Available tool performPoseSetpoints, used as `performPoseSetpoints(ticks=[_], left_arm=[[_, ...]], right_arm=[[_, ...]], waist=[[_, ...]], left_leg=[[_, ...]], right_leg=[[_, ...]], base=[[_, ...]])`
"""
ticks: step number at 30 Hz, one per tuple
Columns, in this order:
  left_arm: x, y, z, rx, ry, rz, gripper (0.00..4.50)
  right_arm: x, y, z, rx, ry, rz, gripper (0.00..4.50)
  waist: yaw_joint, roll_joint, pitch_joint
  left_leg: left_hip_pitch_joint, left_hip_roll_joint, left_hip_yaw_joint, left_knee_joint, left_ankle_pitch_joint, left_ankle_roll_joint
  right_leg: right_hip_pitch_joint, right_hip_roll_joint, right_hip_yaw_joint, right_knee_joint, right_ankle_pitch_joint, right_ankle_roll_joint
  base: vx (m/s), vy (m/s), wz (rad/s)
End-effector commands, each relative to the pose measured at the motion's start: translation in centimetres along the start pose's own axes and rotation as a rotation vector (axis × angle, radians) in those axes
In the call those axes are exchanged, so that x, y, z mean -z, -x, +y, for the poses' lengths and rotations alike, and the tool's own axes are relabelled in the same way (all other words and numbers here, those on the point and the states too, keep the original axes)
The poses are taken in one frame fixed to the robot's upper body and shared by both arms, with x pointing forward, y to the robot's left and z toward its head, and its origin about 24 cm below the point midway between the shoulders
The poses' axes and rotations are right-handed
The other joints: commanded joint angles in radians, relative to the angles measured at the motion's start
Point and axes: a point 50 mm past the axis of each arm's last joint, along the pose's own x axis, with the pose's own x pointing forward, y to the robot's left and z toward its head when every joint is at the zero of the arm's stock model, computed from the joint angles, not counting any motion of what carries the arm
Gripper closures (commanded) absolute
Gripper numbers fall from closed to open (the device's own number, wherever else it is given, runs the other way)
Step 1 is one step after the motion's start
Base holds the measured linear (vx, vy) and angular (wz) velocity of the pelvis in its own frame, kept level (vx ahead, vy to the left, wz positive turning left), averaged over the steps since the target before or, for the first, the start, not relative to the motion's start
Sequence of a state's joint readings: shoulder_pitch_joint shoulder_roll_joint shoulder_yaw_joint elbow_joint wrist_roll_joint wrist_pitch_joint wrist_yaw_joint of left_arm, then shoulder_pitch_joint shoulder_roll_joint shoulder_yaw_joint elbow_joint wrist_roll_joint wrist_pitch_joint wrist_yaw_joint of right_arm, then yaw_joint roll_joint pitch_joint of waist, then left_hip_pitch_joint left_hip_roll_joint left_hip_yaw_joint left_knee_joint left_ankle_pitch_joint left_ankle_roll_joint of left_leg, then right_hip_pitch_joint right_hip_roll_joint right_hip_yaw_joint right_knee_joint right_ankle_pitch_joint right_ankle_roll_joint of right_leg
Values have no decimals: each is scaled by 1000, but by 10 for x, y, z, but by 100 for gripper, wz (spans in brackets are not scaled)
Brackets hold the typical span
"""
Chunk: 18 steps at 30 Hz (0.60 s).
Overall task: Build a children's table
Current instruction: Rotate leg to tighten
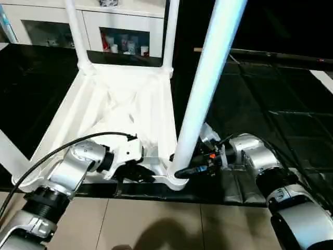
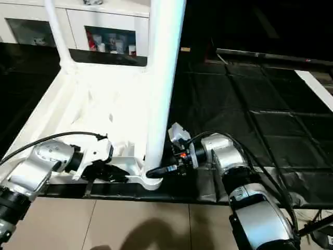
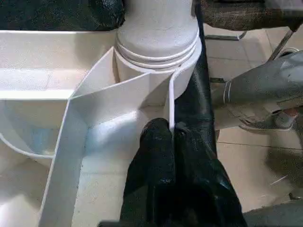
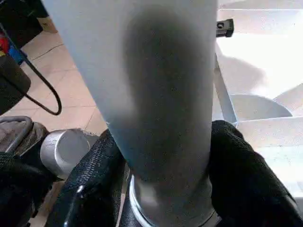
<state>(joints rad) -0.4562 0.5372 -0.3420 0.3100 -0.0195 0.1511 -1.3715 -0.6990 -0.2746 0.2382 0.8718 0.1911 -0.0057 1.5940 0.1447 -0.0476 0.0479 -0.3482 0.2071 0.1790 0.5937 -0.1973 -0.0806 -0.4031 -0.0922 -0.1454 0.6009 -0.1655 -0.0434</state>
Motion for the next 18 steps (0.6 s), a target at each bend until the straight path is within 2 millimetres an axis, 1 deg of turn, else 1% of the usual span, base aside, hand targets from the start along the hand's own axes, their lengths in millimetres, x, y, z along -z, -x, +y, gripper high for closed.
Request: performPoseSetpoints(ticks=[1, 3, 4, 5, 6, 7, 8, 9, 10, 11, 12, 13, 14, 15, 16, 17, 18], left_arm=[[6, -15, -6, 63, 19, 33, 450], [6, -15, -6, 61, 20, 33, 450], [6, -16, -5, 54, 23, 31, 450], [5, -17, -4, 42, 35, 23, 450], [4, -18, -3, 33, 43, 18, 450], [3, -19, -2, 22, 55, 11, 450], [2, -20, 0, 5, 77, -1, 450], [2, -22, 1, -11, 90, -9, 450], [1, -24, 4, -42, 120, -26, 450], [0, -25, 6, -61, 140, -38, 450], [-3, -28, 12, -117, 170, -54, 450], [-4, -29, 15, -145, 184, -62, 450], [-7, -30, 22, -206, 220, -71, 450], [-8, -31, 24, -231, 234, -74, 450], [-8, -31, 25, -236, 236, -75, 450], [-12, -32, 34, -321, 276, -97, 450], [-14, -32, 39, -368, 301, -114, 450]], right_arm=[[5, -1, 4, -31, -37, -6, 234], [6, -1, 5, -32, -38, -6, 237], [7, -1, 6, -34, -43, -8, 238], [8, -2, 7, -39, -52, -18, 238], [9, -3, 8, -43, -59, -26, 239], [10, -5, 10, -46, -63, -36, 239], [11, -7, 11, -49, -71, -53, 239], [12, -9, 12, -45, -76, -63, 239], [16, -13, 11, 8, -97, -76, 239], [18, -16, 10, 47, -112, -82, 239], [23, -24, 6, 142, -128, -76, 239], [25, -28, 5, 190, -135, -72, 239], [27, -36, 0, 277, -153, -66, 239], [28, -39, -1, 310, -162, -67, 240], [28, -39, -2, 316, -164, -67, 240], [27, -50, -7, 408, -198, -86, 243], [25, -56, -11, 458, -219, -100, 245]], waist=[[-6, 6, -64], [-5, 5, -64], [-6, 11, -65], [-6, 8, -64], [-5, 8, -64], [-4, 10, -65], [-6, 8, -64], [-4, 6, -65], [-6, 1, -60], [-7, 0, -53], [-12, 2, -51], [-19, 1, -45], [-26, 4, -41], [-33, 3, -38], [-46, 0, -35], [-58, 17, -33], [-68, 16, -30]], left_leg=[[7, 46, -8, -72, -152, 30], [9, 46, -6, -70, -154, 31], [8, 46, -7, -71, -153, 30], [9, 46, -7, -70, -156, 30], [10, 46, -7, -71, -157, 29], [12, 47, -6, -70, -158, 28], [11, 46, -5, -71, -161, 28], [14, 46, -3, -69, -161, 28], [13, 43, 0, -69, -176, 28], [15, 41, 2, -72, -207, 22], [15, 40, 1, -74, -218, 14], [18, 35, -3, -77, -262, -1], [28, 31, -9, -77, -317, -16], [35, 28, -9, -73, -339, -20], [41, 21, -16, -67, -371, -23], [41, 16, -22, -64, -403, -25], [47, 17, -23, -61, -427, -27]], right_leg=[[54, -78, 77, -61, -270, -170], [52, -78, 78, -61, -266, -175], [53, -76, 79, -59, -255, -178], [52, -75, 79, -59, -249, -179], [52, -75, 79, -59, -247, -180], [51, -75, 81, -57, -239, -187], [51, -74, 82, -58, -237, -186], [49, -73, 84, -56, -232, -189], [46, -72, 89, -57, -256, -188], [43, -72, 93, -64, -322, -171], [44, -72, 95, -68, -361, -158], [43, -75, 92, -80, -467, -126], [39, -78, 83, -99, -607, -76], [34, -79, 78, -112, -668, -50], [34, -82, 66, -128, -748, -8], [37, -81, 48, -145, -801, 31], [33, -76, 36, -159, -822, 45]], base=[[0, 0, 0], [0, 0, 0], [0, 0, 0], [0, 0, 0], [0, 0, 0], [0, 0, 0], [0, 0, 0], [0, 0, 0], [0, 0, 0], [0, 0, 0], [0, 0, 0], [0, 0, 0], [0, 0, 0], [-58, -4, -5], [-54, 3, -6], [-54, 3, -6], [-75, 16, -11]])
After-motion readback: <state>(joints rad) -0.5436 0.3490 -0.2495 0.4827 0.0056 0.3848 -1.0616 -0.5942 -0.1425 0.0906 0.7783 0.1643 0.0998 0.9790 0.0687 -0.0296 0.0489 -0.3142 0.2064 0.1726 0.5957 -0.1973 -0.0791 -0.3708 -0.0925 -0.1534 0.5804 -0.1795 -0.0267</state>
